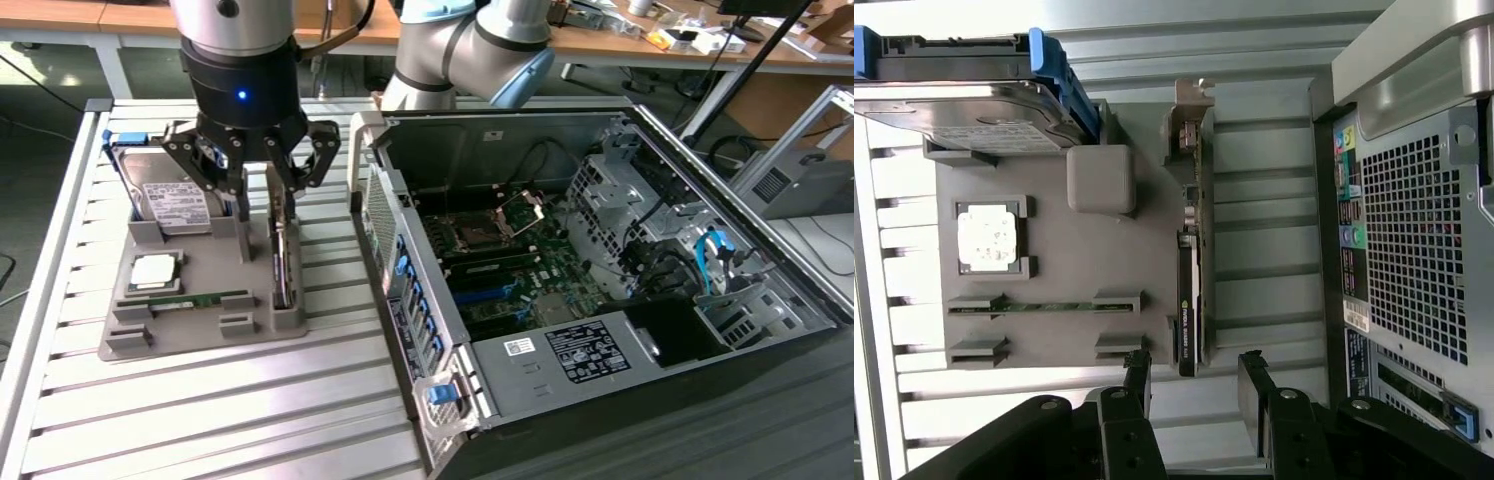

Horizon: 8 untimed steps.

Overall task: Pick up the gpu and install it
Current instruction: 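Pick up the gpu and move the gpu toward the slot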

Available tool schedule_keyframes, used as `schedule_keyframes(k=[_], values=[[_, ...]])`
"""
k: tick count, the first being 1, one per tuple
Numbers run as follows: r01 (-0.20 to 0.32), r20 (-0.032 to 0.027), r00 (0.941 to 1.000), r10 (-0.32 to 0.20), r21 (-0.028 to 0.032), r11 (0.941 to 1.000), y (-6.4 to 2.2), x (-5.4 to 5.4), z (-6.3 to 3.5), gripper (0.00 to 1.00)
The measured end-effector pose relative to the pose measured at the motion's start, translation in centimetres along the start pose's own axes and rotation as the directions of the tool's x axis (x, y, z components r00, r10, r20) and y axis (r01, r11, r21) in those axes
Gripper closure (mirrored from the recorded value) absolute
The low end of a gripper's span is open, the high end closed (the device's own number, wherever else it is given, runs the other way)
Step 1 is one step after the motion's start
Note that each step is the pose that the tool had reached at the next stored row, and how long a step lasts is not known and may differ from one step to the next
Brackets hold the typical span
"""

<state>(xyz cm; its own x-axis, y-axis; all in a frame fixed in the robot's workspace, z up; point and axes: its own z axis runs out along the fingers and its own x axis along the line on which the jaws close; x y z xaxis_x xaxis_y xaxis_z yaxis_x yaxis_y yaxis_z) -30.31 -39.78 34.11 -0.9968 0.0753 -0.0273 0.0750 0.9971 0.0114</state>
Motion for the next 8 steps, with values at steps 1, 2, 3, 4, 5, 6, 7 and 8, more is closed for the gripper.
schedule_keyframes(k=[1,2,3,4,5,6,7,8], values=[[0.0,0.0001,1.0,0.0,-0.0001,1.0,0.0,0.0,0.04,0.52],[0.0,0.0001,1.0,0.0,-0.0001,1.0,0.0,0.0,0.08,0.52],[0.0,0.0,1.0,0.0,0.0,1.0,0.0,0.0,0.11,0.52],[0.0,0.0001,1.0,0.0,0.0,1.0,0.0,0.01,0.15,0.52],[0.0,0.0001,1.0,0.0,-0.0001,1.0,0.0,0.01,0.19,0.52],[0.0,0.0001,1.0,0.0,0.0,1.0,0.0,0.01,0.26,0.52],[0.0,0.0,1.0,0.0,0.0,1.0,0.0,0.01,0.29,0.52],[0.0,0.0,1.0,0.0,-0.0001,1.0,0.0,0.01,0.33,0.52]])
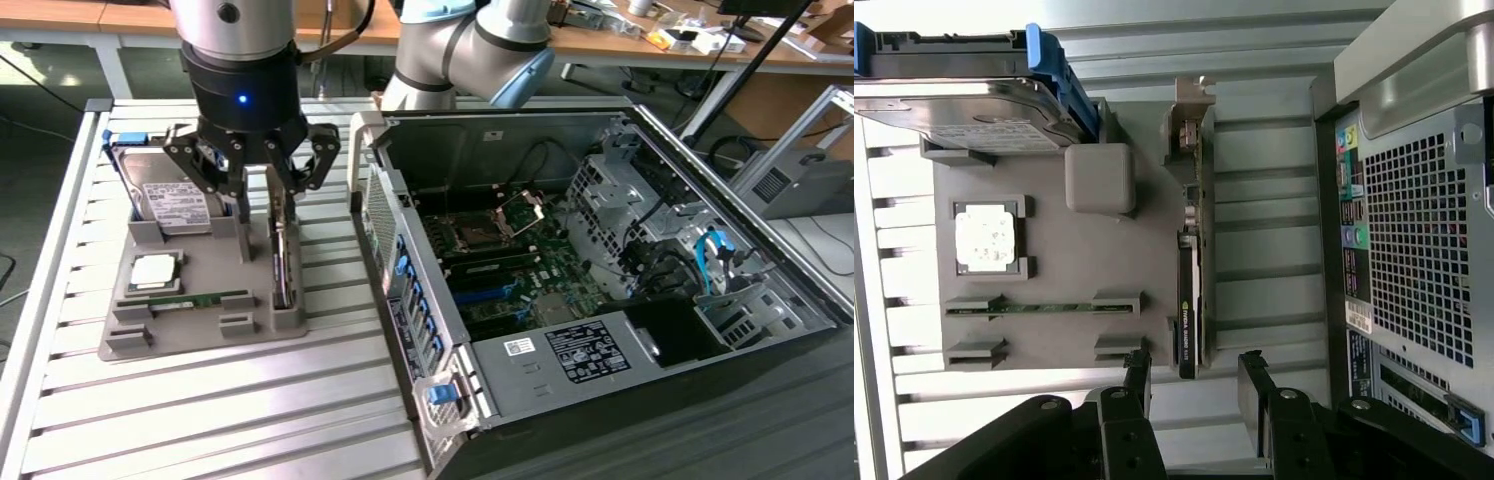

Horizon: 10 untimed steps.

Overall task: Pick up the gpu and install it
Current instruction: 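Pick up the gpu and move the gpu toward the slot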

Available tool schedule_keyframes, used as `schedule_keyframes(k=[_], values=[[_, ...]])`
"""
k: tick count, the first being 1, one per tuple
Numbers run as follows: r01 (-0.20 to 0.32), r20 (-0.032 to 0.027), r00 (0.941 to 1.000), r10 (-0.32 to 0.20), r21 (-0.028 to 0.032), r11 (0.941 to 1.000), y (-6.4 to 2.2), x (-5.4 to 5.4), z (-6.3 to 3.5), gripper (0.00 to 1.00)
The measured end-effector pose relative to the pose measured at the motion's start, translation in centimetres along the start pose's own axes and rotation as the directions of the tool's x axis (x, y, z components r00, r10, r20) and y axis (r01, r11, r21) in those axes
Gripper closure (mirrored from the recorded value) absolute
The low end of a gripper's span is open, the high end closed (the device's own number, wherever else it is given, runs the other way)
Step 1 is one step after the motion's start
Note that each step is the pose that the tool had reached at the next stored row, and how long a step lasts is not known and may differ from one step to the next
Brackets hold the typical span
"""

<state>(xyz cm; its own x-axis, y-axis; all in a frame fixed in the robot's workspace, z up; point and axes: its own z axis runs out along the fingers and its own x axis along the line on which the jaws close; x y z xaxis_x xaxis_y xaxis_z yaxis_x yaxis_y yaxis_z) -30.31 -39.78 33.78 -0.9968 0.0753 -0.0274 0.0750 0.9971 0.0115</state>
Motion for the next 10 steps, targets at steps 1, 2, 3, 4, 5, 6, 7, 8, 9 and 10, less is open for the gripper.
schedule_keyframes(k=[1,2,3,4,5,6,7,8,9,10], values=[[0.0,0.0,1.0,0.0,0.0,1.0,0.0,0.0,0.03,0.52],[0.0,0.0,1.0,0.0,0.0,1.0,0.0,0.0,0.07,0.52],[0.0,0.0,1.0,0.0,0.0,1.0,0.0,0.0,0.11,0.52],[0.0,0.0,1.0,0.0,0.0,1.0,0.0,0.01,0.15,0.52],[0.0,-0.0001,1.0,0.0,0.0001,1.0,0.0,0.01,0.19,0.52],[0.0,-0.0001,1.0,0.0,0.0001,1.0,0.0,0.01,0.22,0.52],[0.0,-0.0001,1.0,0.0,0.0001,1.0,0.0,0.01,0.27,0.52],[0.0,0.0,1.0,0.0,0.0001,1.0,0.0,0.01,0.31,0.52],[0.0,0.0,1.0,0.0,0.0,1.0,0.0,0.01,0.35,0.52],[0.0,0.0,1.0,0.0,0.0,1.0,0.0,0.01,0.39,0.52]])
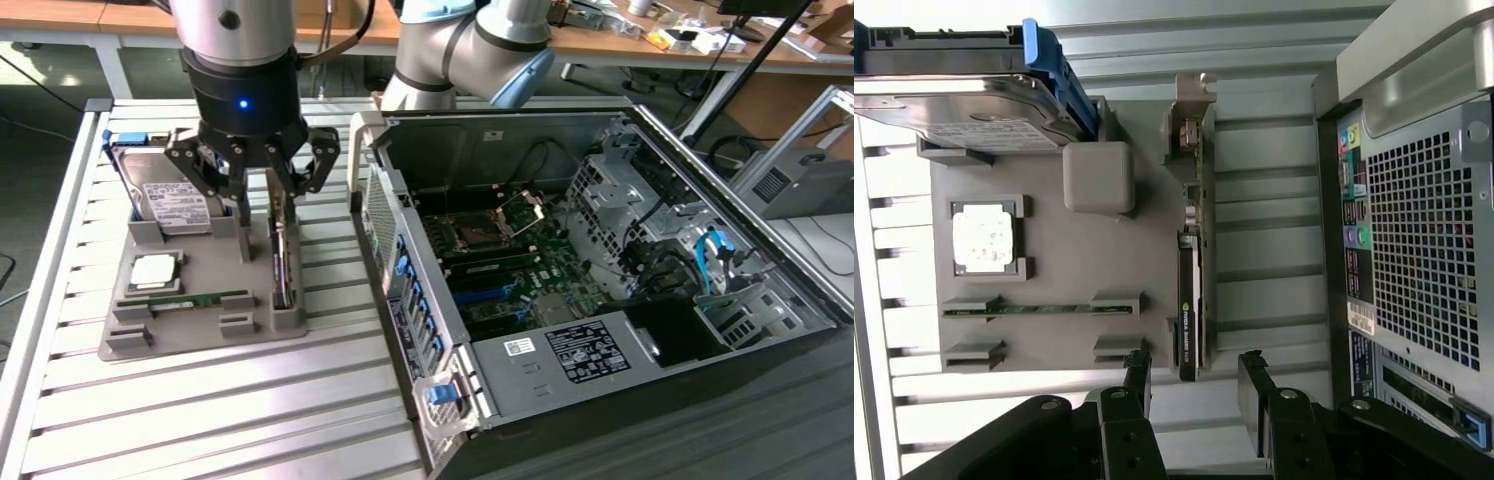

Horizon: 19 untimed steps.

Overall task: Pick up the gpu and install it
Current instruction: 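Pick up the gpu and move the gpu toward the slot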

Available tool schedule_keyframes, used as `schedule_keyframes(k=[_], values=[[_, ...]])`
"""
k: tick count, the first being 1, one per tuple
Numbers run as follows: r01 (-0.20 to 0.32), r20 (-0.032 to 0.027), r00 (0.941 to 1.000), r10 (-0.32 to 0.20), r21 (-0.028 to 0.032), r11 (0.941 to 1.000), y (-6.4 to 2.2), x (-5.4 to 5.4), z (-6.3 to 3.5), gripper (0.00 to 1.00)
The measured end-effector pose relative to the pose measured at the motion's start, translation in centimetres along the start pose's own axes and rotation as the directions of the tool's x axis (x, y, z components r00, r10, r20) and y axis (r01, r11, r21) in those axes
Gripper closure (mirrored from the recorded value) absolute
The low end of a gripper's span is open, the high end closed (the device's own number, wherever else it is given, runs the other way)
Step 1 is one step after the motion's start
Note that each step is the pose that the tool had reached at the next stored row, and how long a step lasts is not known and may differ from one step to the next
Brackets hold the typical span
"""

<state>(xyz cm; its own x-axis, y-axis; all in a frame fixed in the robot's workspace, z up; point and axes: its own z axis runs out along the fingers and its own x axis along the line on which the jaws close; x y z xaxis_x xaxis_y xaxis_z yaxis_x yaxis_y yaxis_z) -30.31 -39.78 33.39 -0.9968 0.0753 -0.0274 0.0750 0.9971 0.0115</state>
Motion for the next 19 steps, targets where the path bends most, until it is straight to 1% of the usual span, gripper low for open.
schedule_keyframes(k=[19], values=[[0.0,0.0,1.0,0.0,0.0,1.0,-0.01,0.02,0.74,0.52]])
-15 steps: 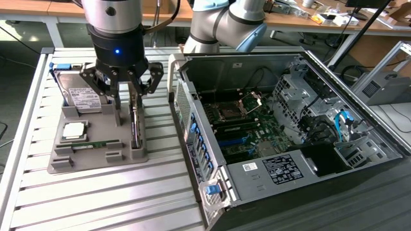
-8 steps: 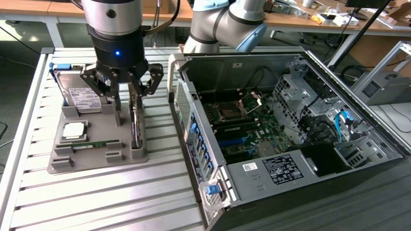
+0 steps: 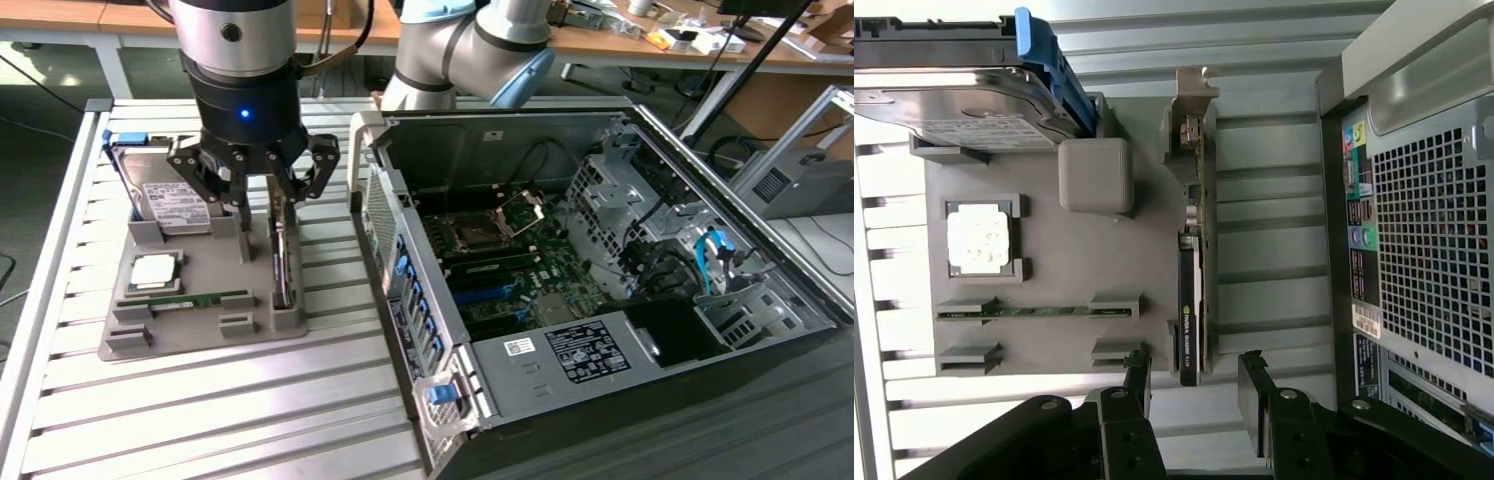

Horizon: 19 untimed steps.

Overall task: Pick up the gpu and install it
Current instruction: 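Pick up the gpu and move the gpu toward the slot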

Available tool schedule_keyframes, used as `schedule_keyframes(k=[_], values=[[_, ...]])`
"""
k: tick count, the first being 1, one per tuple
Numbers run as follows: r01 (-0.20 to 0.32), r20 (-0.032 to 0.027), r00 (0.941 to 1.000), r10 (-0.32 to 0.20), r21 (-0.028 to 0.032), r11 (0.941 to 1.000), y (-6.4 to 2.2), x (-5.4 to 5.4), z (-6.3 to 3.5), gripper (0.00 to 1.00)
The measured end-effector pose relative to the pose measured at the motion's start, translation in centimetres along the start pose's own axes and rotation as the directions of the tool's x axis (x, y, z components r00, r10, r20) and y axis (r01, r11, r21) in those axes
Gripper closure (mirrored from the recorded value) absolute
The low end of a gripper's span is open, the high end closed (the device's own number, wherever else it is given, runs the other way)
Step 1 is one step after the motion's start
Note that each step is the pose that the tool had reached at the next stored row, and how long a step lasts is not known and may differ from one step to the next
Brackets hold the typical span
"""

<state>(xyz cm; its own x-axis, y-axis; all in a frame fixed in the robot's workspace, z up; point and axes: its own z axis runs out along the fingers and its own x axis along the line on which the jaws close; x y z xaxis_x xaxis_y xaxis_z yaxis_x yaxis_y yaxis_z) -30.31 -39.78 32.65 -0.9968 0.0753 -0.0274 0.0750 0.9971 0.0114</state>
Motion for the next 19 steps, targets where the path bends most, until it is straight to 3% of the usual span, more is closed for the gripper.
schedule_keyframes(k=[19], values=[[0.0,0.0,1.0,0.0,0.0,1.0,-0.01,0.02,0.55,0.52]])
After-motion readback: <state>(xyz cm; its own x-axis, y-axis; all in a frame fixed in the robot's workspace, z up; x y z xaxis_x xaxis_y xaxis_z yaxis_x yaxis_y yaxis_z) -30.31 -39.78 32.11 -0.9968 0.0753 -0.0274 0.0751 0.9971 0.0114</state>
